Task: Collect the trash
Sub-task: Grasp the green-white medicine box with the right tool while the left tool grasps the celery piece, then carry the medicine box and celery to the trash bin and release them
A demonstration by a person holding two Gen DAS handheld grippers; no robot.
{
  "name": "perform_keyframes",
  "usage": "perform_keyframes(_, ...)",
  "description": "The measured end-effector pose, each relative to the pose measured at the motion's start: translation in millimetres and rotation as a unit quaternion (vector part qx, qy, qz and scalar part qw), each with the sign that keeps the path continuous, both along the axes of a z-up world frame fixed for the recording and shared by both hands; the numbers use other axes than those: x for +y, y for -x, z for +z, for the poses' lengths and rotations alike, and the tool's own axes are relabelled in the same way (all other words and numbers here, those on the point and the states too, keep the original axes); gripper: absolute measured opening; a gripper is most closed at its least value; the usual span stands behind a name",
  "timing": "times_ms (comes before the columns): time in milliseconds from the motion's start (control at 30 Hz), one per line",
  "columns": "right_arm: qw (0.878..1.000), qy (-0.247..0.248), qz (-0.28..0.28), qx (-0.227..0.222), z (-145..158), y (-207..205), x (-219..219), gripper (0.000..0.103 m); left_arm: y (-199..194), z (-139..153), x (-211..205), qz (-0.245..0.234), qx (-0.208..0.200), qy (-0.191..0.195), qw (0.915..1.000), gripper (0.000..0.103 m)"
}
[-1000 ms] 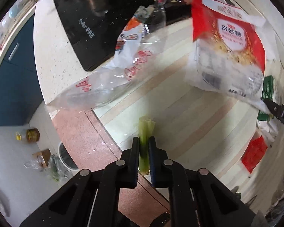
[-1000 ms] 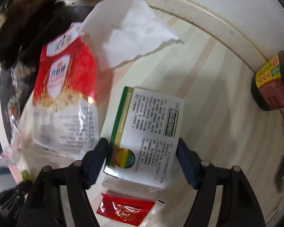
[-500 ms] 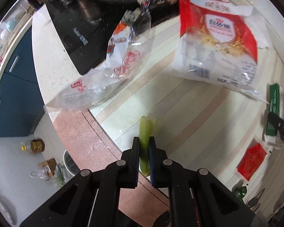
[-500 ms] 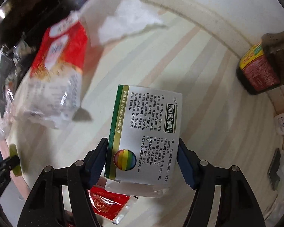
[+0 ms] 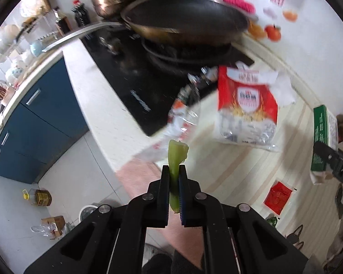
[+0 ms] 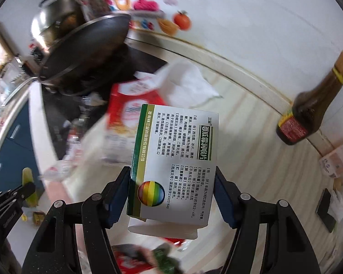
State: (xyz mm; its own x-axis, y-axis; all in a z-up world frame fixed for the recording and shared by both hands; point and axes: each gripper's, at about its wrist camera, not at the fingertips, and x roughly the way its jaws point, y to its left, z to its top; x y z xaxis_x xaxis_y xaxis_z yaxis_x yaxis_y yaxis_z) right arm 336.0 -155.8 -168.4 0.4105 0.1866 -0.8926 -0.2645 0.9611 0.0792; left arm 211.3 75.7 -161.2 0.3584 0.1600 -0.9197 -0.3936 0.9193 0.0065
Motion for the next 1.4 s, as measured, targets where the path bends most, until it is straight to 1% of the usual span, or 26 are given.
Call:
perform_keyframes(67,1.0,-0.015,0.012,-0.004,16,14,16,0.07,18,13,17,0.01,-0.015,-0.002,0.9998,0.004)
perform_keyframes(200,0.998,-0.035,0.046,-0.003,28,50,55,0.07,60,23,55,0.042,-0.029,0.004,0.9987,0.004)
perform_keyframes(300,0.996,-0.045,0.082,0.001,31,84,94,0.07,95,19,81,0.074,-0.031,0.011,0.9967,0.004)
perform_keyframes(400,0.991,-0.045,0.126,0.007,27,122,138,0.07,141,8,114,0.116,-0.025,0.019,0.9928,0.004)
perform_keyframes(467,0.986,-0.043,0.157,0.02,18,151,171,0.07,176,-3,138,0.149,-0.016,0.028,0.9883,0.004)
perform_keyframes(500,0.983,-0.041,0.175,0.027,11,167,189,0.07,200,-12,154,0.171,-0.01,0.035,0.9846,0.004)
perform_keyframes(533,0.981,-0.037,0.189,0.033,5,179,204,0.07,215,-20,162,0.186,-0.004,0.04,0.9818,0.004)
perform_keyframes(600,0.974,-0.032,0.221,0.046,-13,205,236,0.07,252,-39,183,0.222,0.009,0.053,0.9736,0.004)
perform_keyframes(667,0.965,-0.023,0.252,0.061,-37,234,268,0.07,292,-65,205,0.26,0.025,0.069,0.9627,0.004)
perform_keyframes(733,0.956,-0.012,0.284,0.078,-67,265,302,0.07,324,-92,222,0.292,0.04,0.087,0.9516,0.004)
perform_keyframes(800,0.946,-0.003,0.307,0.102,-101,290,329,0.07,356,-122,239,0.323,0.054,0.108,0.9388,0.004)
perform_keyframes(867,0.936,0.011,0.332,0.12,-140,318,355,0.07,386,-162,258,0.355,0.065,0.141,0.9217,0.004)
perform_keyframes(900,0.93,0.016,0.344,0.131,-163,333,368,0.07,402,-189,267,0.374,0.072,0.163,0.9104,0.004)
perform_keyframes(967,0.919,0.024,0.362,0.157,-204,353,391,0.07,424,-230,278,0.397,0.083,0.185,0.8951,0.004)
perform_keyframes(1000,0.912,0.03,0.371,0.172,-234,367,404,0.07,437,-260,285,0.409,0.094,0.197,0.8858,0.004)
perform_keyframes(1067,0.901,0.042,0.385,0.194,-285,385,424,0.07,457,-305,293,0.427,0.105,0.217,0.8716,0.004)
perform_keyframes(1100,0.898,0.046,0.389,0.203,-306,391,431,0.07,463,-331,297,0.432,0.111,0.228,0.8653,0.004)
perform_keyframes(1167,0.886,0.056,0.401,0.227,-364,408,447,0.07,475,-384,306,0.444,0.126,0.246,0.8522,0.004)
perform_keyframes(1233,0.877,0.061,0.41,0.244,-411,418,460,0.07,484,-436,315,0.45,0.13,0.276,0.8393,0.005)
perform_keyframes(1267,0.87,0.067,0.417,0.253,-440,425,467,0.07,487,-459,320,0.454,0.133,0.284,0.8345,0.005)
perform_keyframes(1300,0.866,0.07,0.421,0.261,-463,429,472,0.07,489,-480,326,0.455,0.136,0.288,0.8315,0.005)
perform_keyframes(1367,0.858,0.077,0.425,0.277,-510,437,483,0.07,494,-513,335,0.456,0.141,0.295,0.8281,0.005)
perform_keyframes(1400,0.856,0.081,0.428,0.279,-527,441,487,0.07,495,-524,338,0.458,0.141,0.297,0.8262,0.005)
